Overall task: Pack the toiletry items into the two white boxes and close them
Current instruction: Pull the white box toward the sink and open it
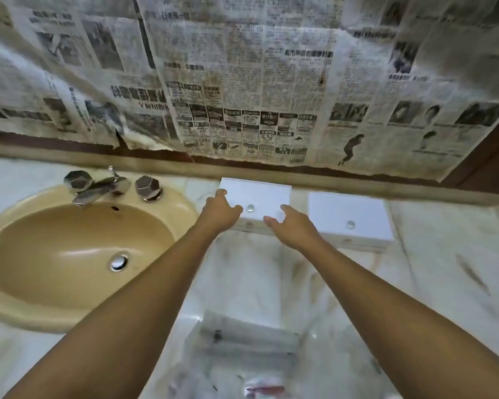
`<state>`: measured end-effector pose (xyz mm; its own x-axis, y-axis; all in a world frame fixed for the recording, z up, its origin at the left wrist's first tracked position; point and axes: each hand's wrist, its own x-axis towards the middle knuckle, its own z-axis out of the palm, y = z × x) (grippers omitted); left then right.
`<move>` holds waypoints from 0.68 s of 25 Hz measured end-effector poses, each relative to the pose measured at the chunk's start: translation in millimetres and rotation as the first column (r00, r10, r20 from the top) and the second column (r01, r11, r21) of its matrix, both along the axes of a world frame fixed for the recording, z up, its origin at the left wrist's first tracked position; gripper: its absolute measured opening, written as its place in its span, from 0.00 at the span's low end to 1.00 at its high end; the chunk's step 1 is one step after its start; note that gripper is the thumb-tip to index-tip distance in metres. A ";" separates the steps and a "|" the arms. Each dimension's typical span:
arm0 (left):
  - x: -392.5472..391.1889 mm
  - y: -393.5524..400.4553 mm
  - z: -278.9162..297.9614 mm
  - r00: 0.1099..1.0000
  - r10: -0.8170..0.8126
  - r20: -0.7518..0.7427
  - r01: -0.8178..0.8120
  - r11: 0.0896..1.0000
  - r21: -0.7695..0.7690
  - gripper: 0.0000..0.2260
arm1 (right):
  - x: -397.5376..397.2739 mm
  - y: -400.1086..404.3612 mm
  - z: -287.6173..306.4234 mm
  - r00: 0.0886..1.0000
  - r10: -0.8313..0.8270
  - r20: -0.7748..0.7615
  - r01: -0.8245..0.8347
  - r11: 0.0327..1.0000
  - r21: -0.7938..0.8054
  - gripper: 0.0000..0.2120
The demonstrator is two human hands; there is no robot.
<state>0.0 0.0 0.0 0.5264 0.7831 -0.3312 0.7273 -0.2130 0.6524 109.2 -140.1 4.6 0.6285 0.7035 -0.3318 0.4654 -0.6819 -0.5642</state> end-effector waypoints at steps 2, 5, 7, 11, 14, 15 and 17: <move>0.1 0.9 -6.1 1.000 0.017 0.008 -0.017 1.000 -0.015 0.29 | -2.6 4.3 -6.9 0.996 -0.036 -0.077 0.037 0.999 0.005 0.33; -2.0 -2.2 -13.4 0.998 0.049 0.038 -0.047 0.998 -0.049 0.29 | -7.7 5.0 -13.3 0.989 -0.070 -0.128 0.071 0.997 0.006 0.34; -5.3 -5.5 -13.4 0.998 0.044 0.040 -0.042 0.998 -0.055 0.28 | -11.0 3.6 -12.8 0.986 -0.081 -0.143 0.083 0.996 0.014 0.34; -20.9 -18.1 -5.9 0.999 0.030 0.035 -0.029 0.998 -0.055 0.27 | -17.9 -8.8 -8.6 0.976 -0.112 -0.185 0.118 0.993 0.022 0.34; -44.6 -40.4 0.7 0.999 0.029 0.046 -0.026 0.997 -0.078 0.27 | -35.6 -32.1 -9.3 0.975 -0.077 -0.209 0.083 0.996 0.019 0.34; -56.0 -51.0 2.5 0.998 0.030 0.052 -0.025 0.996 -0.089 0.26 | -43.8 -43.7 -9.7 0.973 -0.065 -0.220 0.071 0.997 0.023 0.34; -83.2 -77.0 4.5 0.999 0.008 0.051 -0.003 0.996 -0.091 0.27 | -62.6 -73.0 -10.7 0.970 -0.035 -0.240 0.045 0.998 0.035 0.33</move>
<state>-83.2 -77.0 4.5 0.5405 0.7539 -0.3735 0.6934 -0.1478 0.7052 46.6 -213.1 -6.1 0.5622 0.6951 -0.4481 0.2864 -0.6719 -0.6830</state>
